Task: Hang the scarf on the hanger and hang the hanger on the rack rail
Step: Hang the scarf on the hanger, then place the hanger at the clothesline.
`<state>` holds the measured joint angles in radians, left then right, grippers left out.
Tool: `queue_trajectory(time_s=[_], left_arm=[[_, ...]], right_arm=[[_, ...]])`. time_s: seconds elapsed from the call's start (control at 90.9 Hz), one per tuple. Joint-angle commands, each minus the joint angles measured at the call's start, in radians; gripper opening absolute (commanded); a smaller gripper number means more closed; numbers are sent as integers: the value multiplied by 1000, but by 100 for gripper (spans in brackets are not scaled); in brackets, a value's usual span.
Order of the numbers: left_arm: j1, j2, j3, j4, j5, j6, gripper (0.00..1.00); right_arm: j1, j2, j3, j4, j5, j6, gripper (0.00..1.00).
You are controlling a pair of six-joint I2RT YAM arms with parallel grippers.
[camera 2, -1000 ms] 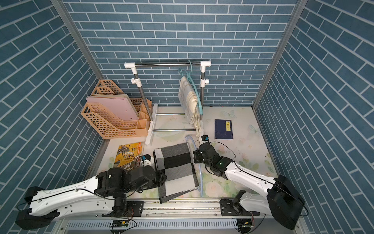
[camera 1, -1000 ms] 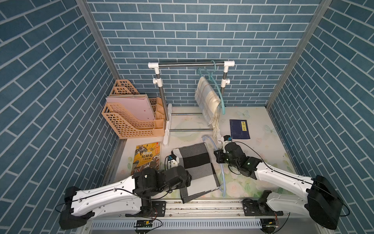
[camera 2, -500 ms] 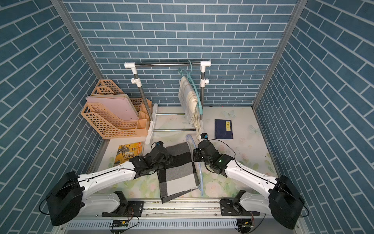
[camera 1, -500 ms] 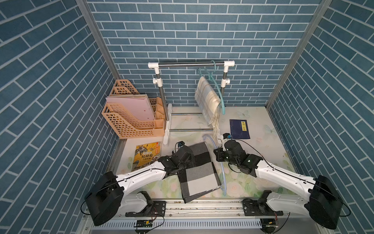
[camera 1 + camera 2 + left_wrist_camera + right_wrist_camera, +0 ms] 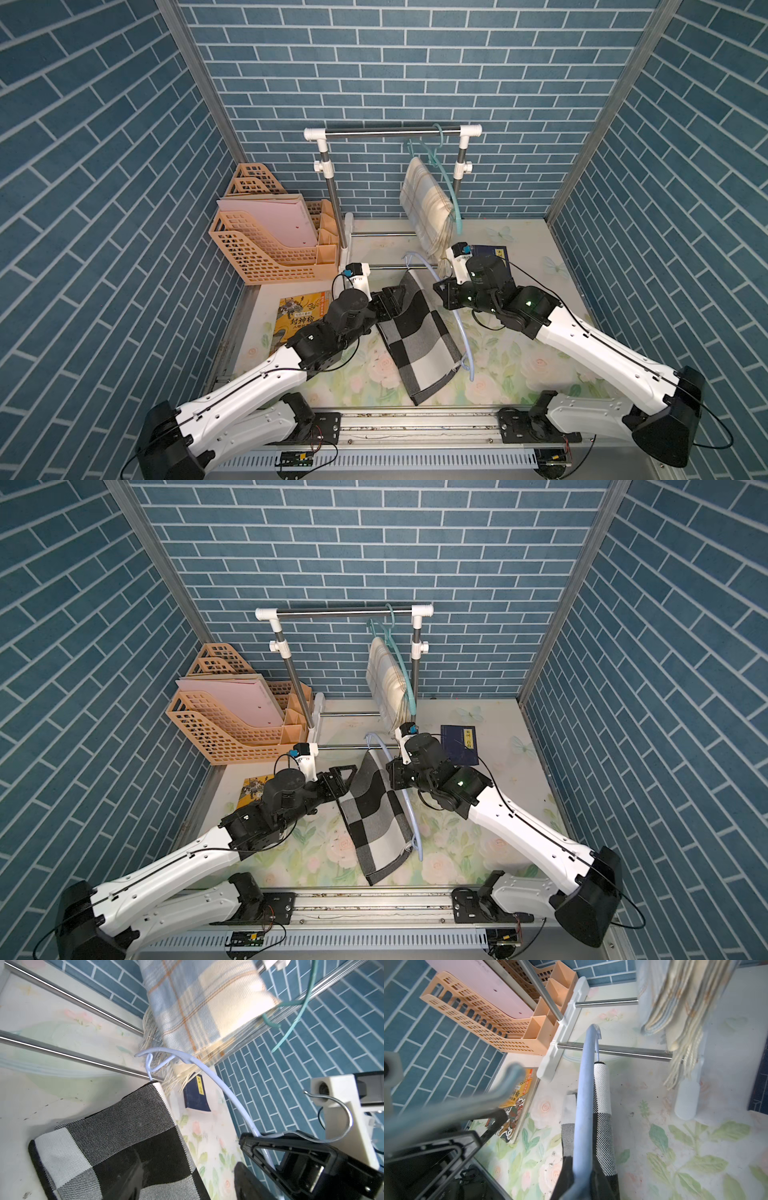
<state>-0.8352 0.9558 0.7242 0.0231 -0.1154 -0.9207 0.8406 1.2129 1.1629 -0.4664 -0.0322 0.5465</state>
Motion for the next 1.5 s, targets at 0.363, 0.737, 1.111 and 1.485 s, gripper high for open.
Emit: queue_trajectory(time_s=[0.363, 0.737, 1.111, 1.485], left_arm=[[8, -7, 18, 364, 27, -39, 79], [27, 148, 41, 585, 166, -275, 78], [89, 277, 101, 649, 280, -404, 57], [93, 291, 110, 663, 337, -440, 0]], right_arm=[[30, 111, 417, -224, -49, -153, 0], [64, 169, 506, -260, -38, -207, 0], [89, 187, 521, -282, -12, -271, 0], [91, 225, 566, -309, 22, -309, 0]])
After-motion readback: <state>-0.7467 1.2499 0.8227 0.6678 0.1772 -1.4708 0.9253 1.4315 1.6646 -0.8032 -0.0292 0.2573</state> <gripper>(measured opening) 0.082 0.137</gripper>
